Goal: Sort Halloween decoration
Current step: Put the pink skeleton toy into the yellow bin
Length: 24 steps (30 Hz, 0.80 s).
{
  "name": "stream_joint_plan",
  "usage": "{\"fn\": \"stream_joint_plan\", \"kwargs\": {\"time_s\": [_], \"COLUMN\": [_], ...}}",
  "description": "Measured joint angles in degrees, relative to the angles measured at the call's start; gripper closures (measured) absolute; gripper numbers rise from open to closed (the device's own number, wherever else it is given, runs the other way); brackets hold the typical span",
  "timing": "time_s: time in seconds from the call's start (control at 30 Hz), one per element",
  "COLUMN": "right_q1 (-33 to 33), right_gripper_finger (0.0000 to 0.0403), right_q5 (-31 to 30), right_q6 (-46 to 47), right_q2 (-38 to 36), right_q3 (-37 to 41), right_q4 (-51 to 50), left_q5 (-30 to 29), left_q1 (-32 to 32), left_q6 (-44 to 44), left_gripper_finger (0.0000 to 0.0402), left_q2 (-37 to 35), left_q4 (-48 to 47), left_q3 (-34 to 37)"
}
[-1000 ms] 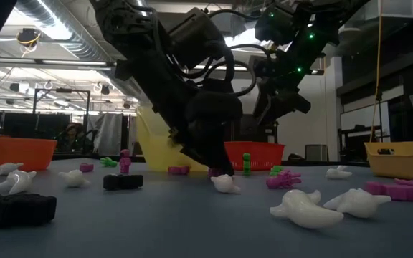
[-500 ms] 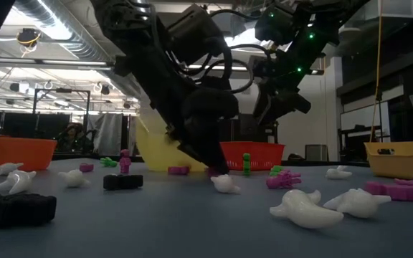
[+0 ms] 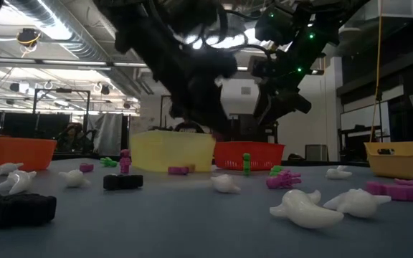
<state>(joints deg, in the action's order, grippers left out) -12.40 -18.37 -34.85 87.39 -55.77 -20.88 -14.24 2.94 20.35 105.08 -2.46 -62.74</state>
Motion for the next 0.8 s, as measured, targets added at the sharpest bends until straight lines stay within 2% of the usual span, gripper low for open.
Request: {"fn": "stream_joint_plan", "kwargs": {"time_s": [0.17,0.4,0.6,0.8], "right_q1": [0.0,0.0,0.0,0.0], "right_gripper_finger": [0.0196,0.0196,0.0196,0.0196], "right_q5": [0.0,0.0,0.0,0.0], "right_q6": [0.0,0.0,0.0,0.0], "right_q2": [0.0,0.0,0.0,0.0], "right_q3": [0.0,0.0,0.0,0.0], "right_q4": [-0.1,0.1,0.1,0.1], "left_q5": [-0.1,-1.9,-4.6,-5.2], "left_q1": [-1.3,-3.6,-4.7,-5.0], "left_q6": [-1.5,-1.6,-1.5,-1.0], "left_gripper_finger": [0.0377,0.0377,0.0376,0.0370], "left_q2": [-5.6,-11.7,-12.3,-12.3], "left_q4": [-4.9,-16.8,-24.6,-27.5], "left_q3": [0.0,0.0,0.0,0.0]}}
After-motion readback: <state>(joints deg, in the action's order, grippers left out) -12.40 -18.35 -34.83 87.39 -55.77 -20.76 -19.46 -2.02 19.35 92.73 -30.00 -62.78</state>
